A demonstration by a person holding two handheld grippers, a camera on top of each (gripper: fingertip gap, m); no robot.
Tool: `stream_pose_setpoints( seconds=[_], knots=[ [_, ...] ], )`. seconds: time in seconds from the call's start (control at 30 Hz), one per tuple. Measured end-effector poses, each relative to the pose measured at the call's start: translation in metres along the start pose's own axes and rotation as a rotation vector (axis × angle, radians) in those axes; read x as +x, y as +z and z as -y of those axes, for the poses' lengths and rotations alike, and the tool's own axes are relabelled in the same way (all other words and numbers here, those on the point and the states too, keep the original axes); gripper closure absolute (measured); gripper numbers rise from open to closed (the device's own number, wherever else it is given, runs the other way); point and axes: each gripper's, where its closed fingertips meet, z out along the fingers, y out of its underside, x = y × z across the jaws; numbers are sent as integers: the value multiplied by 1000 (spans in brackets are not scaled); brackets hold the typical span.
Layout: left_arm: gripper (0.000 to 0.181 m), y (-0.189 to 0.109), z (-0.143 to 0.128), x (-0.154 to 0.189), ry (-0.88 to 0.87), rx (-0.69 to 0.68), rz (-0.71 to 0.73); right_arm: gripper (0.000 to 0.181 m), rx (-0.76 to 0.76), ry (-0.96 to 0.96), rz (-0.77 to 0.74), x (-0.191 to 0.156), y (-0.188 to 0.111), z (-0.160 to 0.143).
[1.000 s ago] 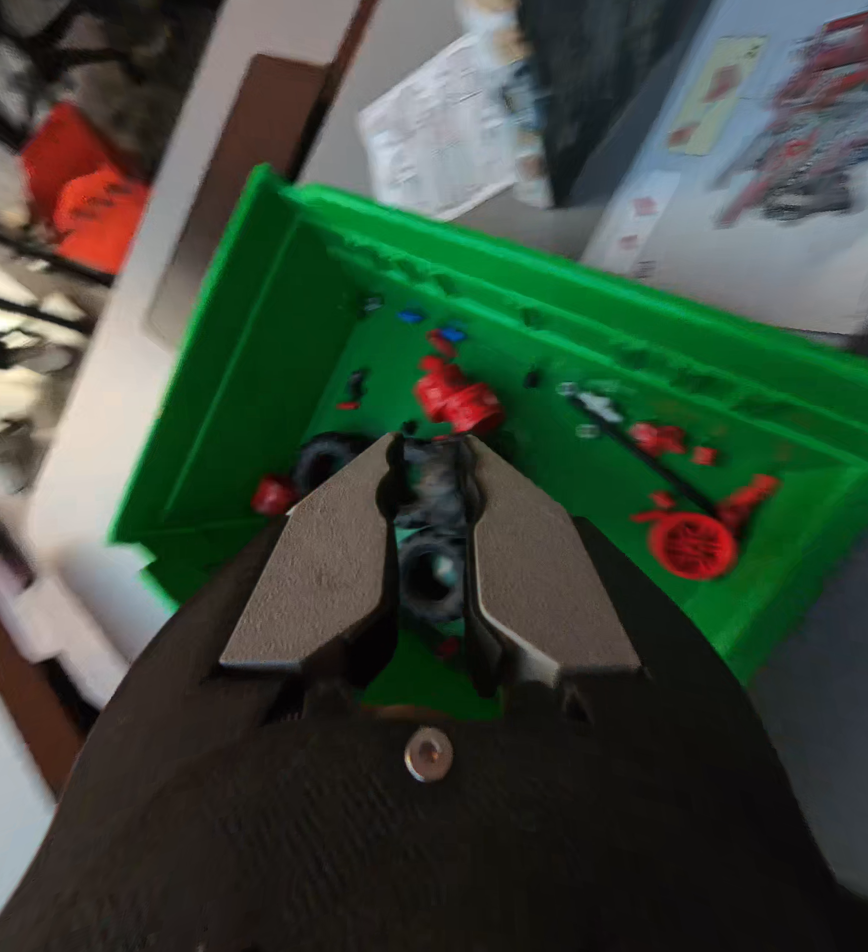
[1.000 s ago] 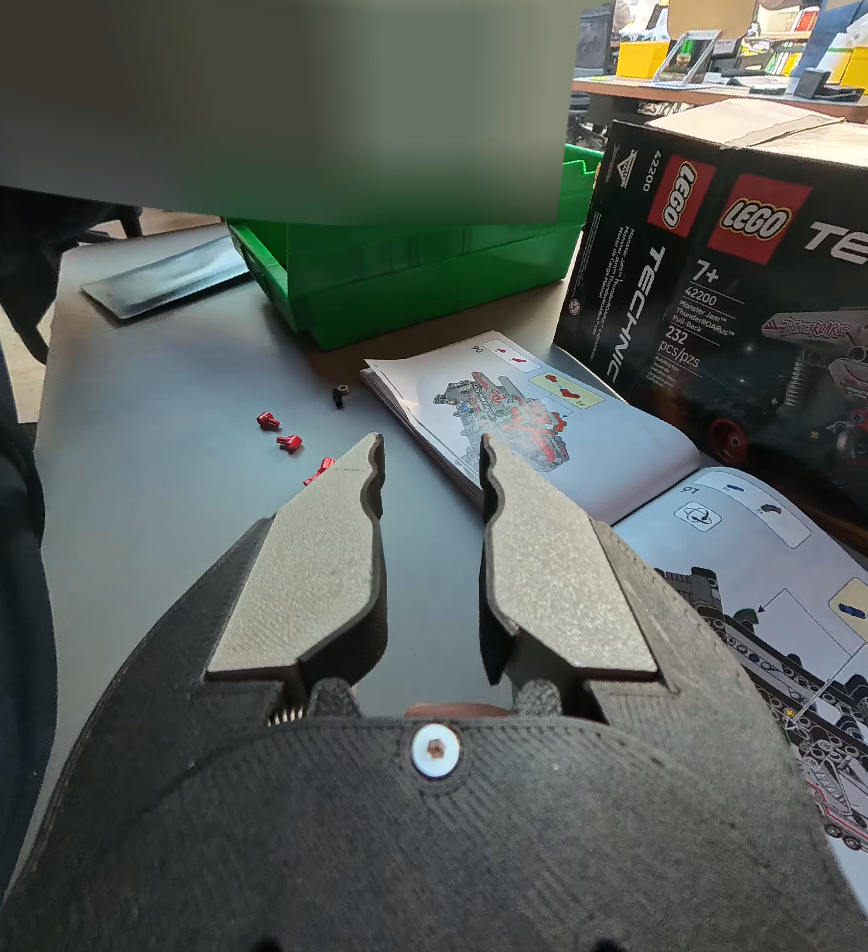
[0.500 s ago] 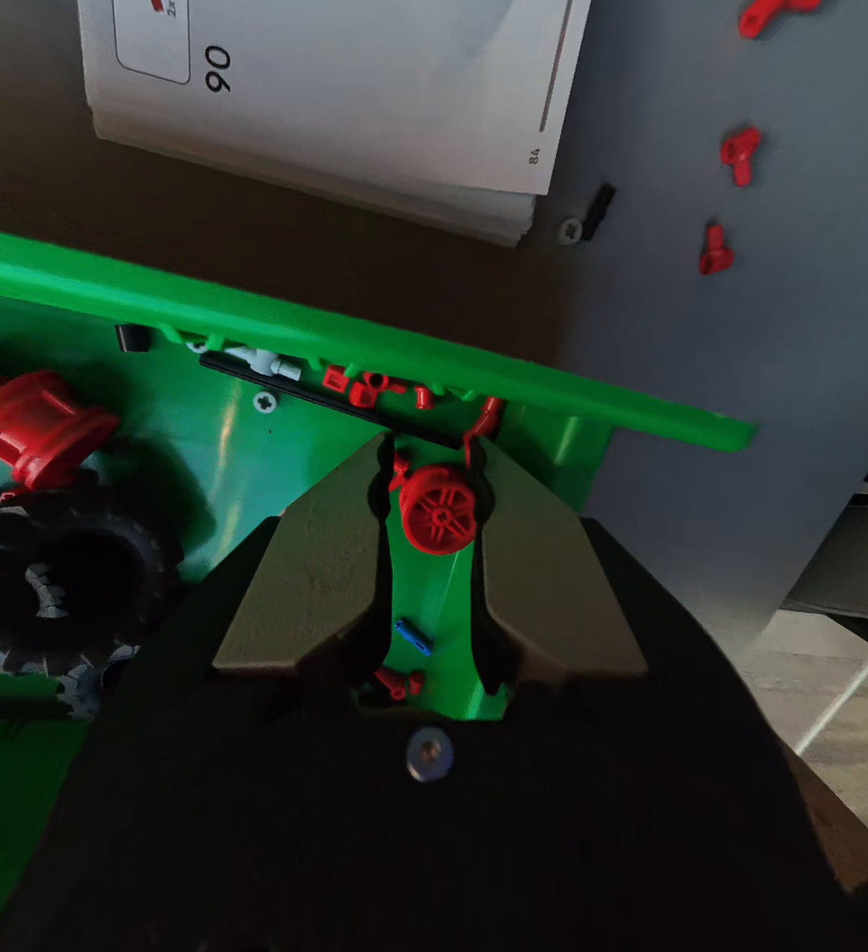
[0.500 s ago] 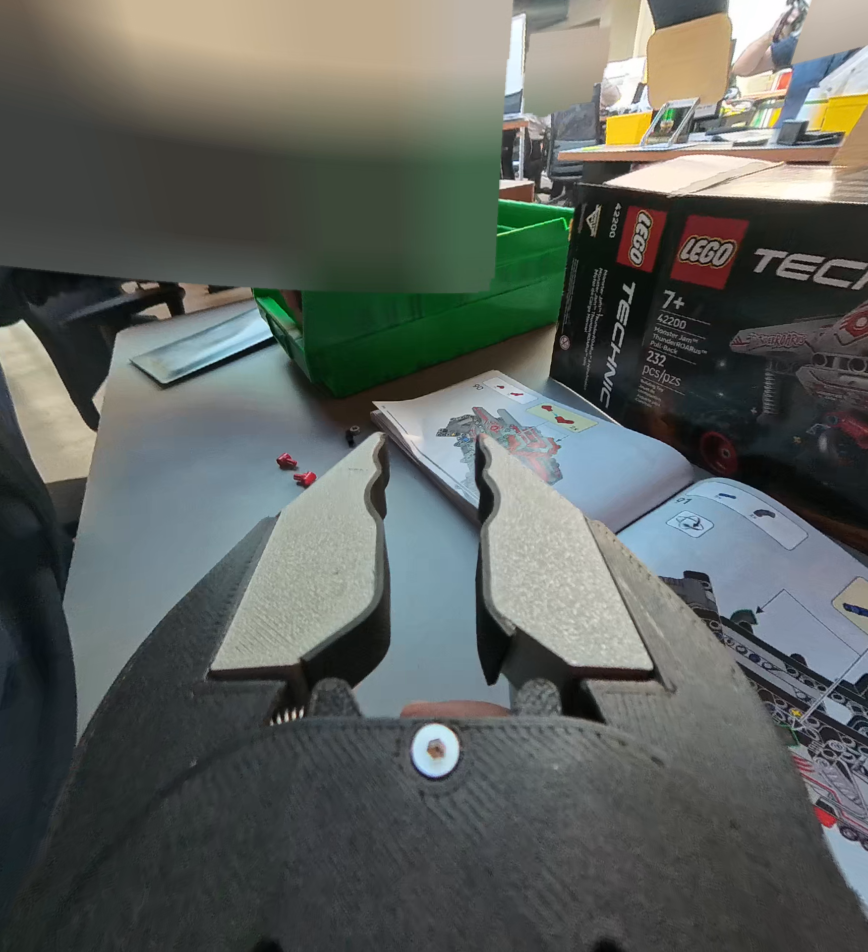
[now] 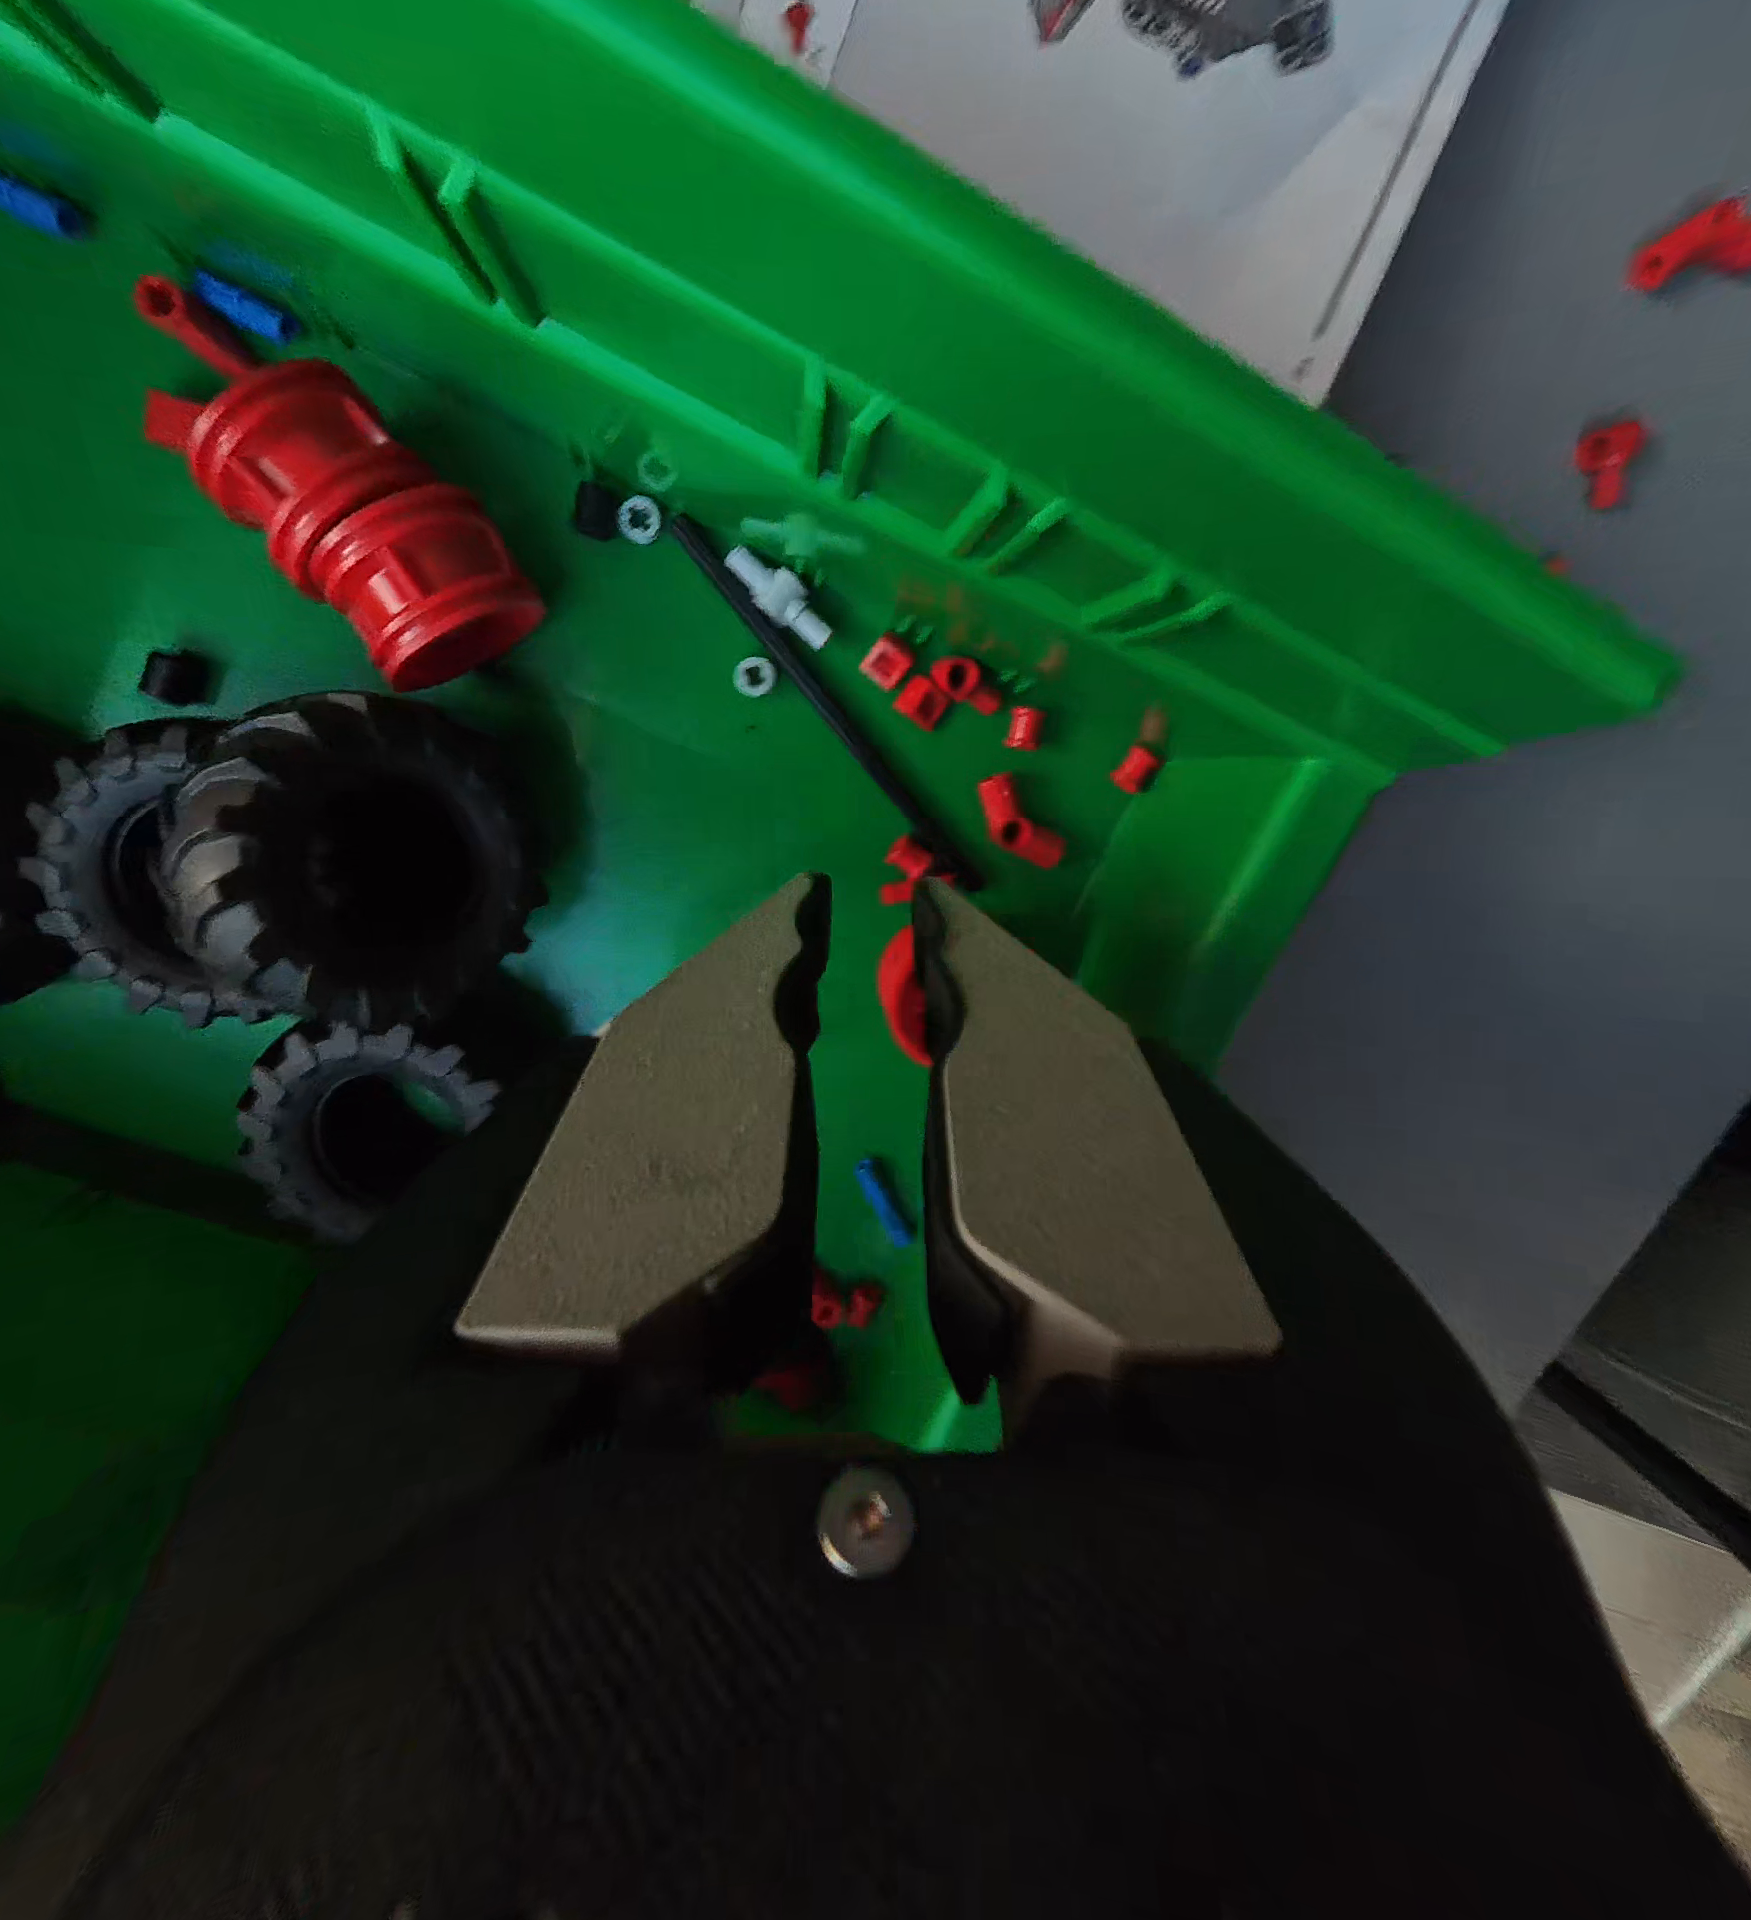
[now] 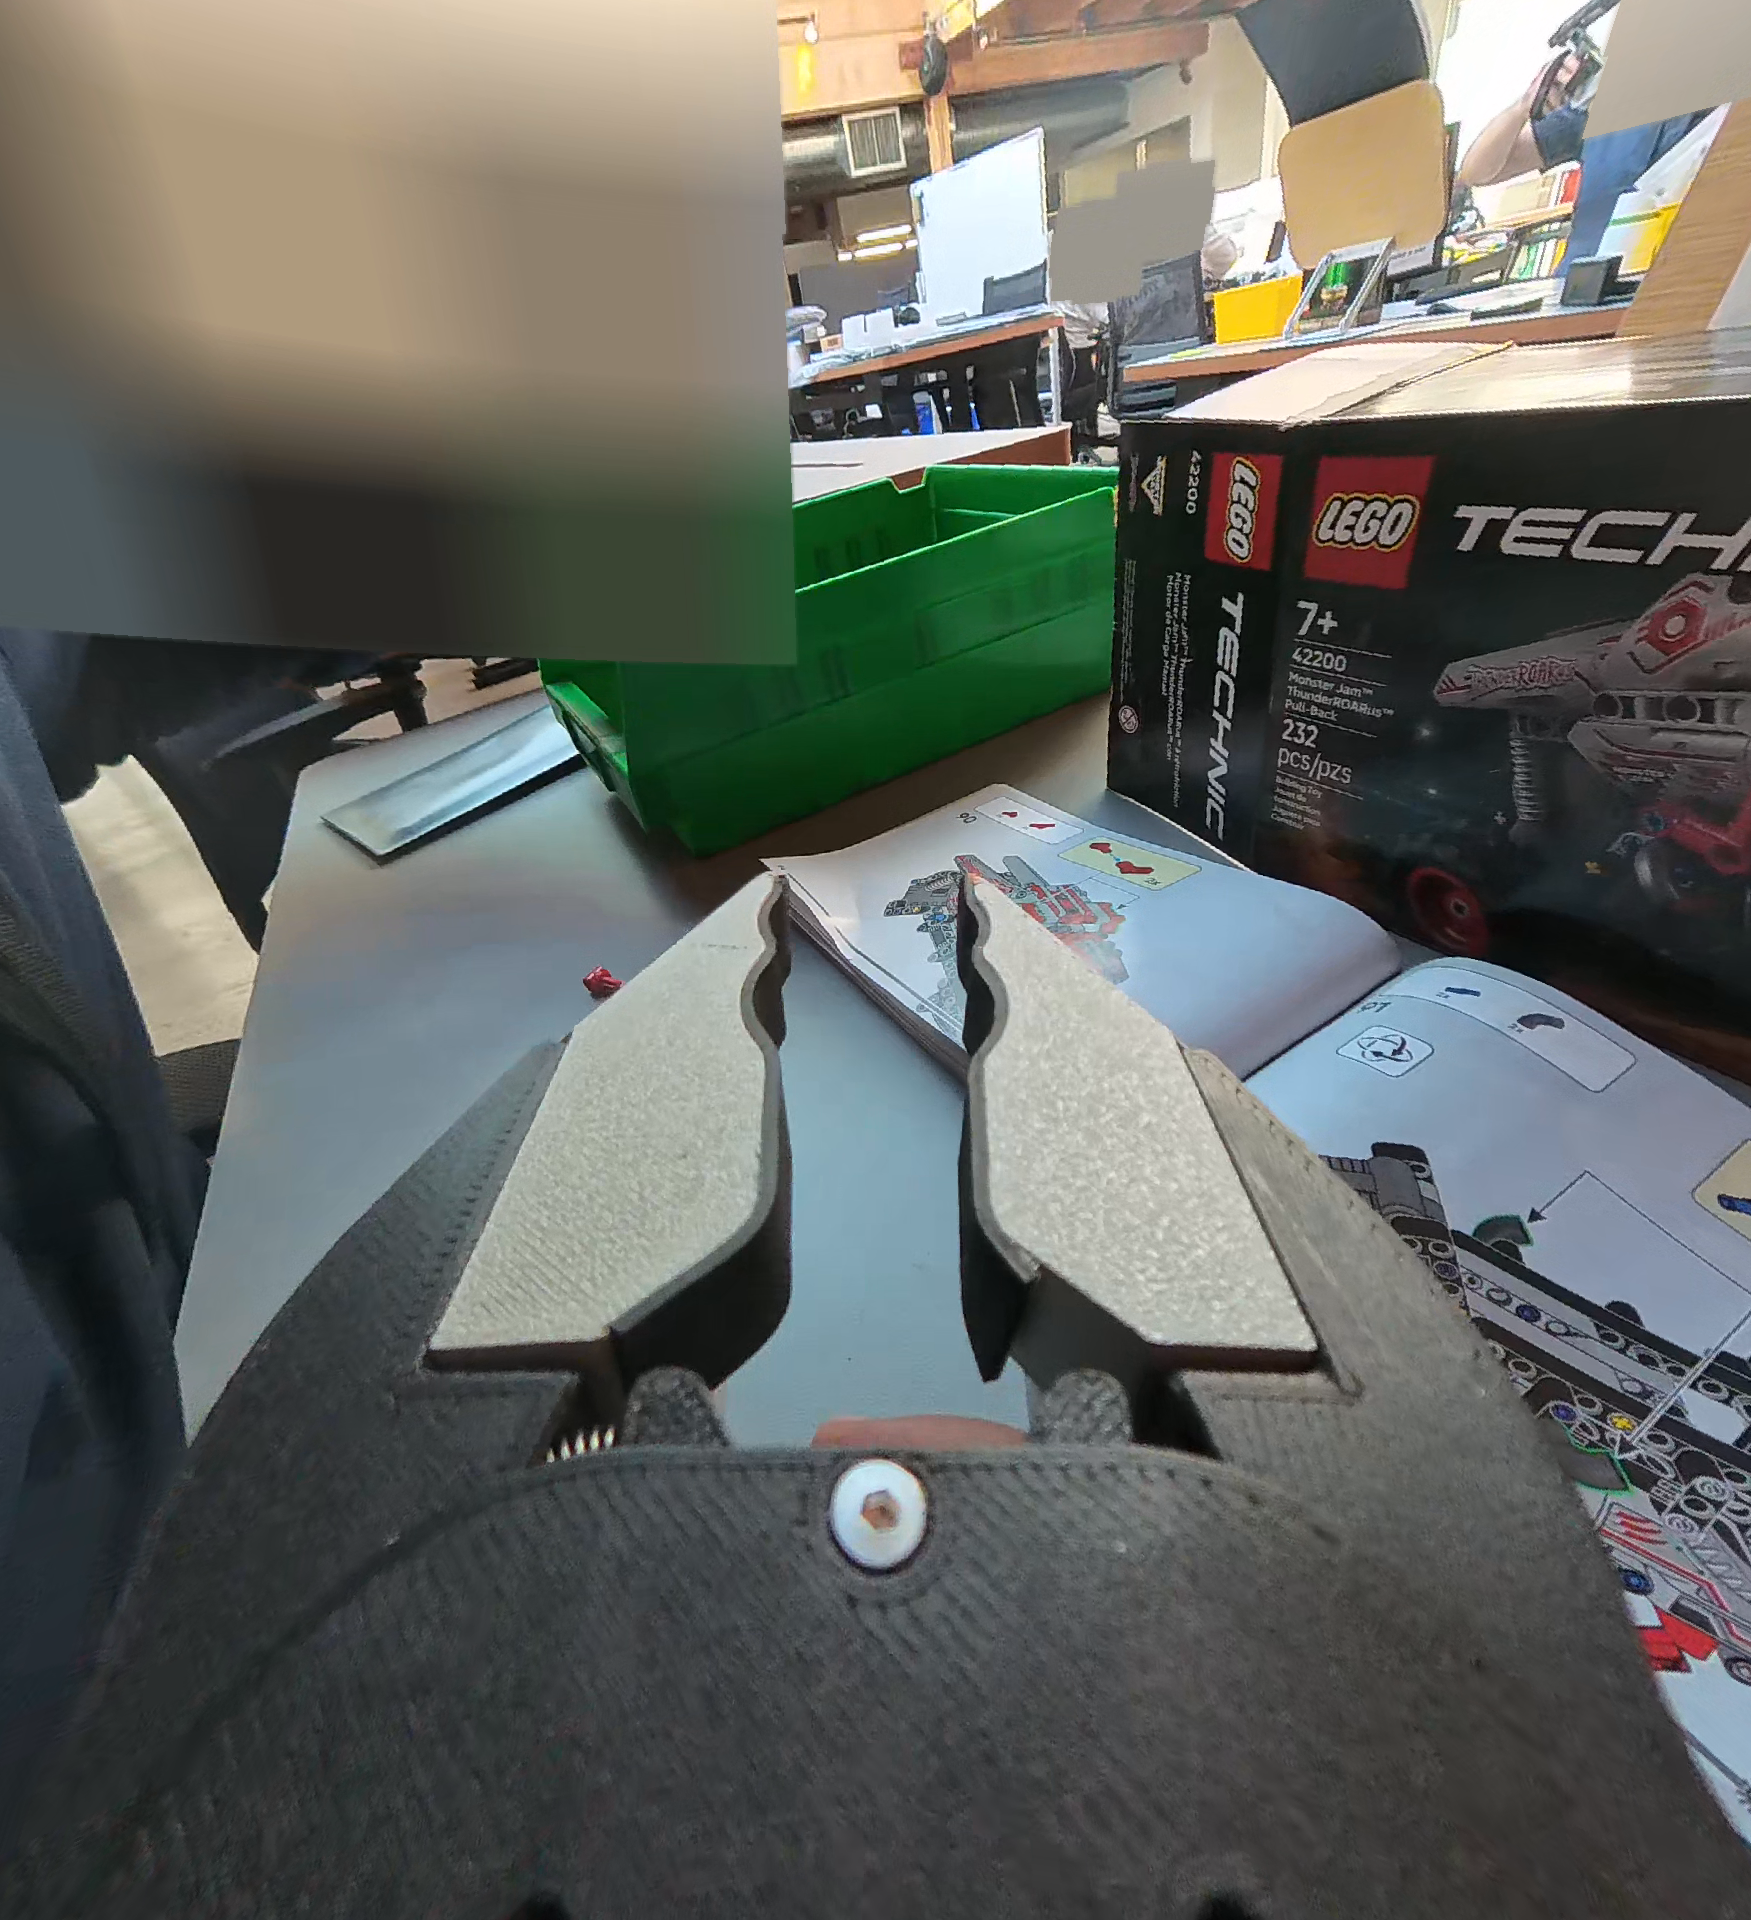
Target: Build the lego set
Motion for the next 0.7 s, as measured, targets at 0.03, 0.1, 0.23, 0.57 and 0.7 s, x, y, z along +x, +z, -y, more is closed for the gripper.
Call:
stream_pose_setpoints(
  seconds=[0.03,0.1,0.23,0.57,0.7],
  knots=[
    [169,1,3,10,4,16,-40,153,0,-1,-1,0,0,0],
    [169,9,5,22,34,-3,-53,153,-1,1,2,0,0,0],
    [174,24,2,28,68,-76,-35,153,6,3,5,0,-1,1],
    [177,26,-3,16,79,-125,37,155,23,7,16,-2,-3,3],
    [177,-7,11,8,33,-14,103,155,23,2,29,-4,-2,3]
  ],
)
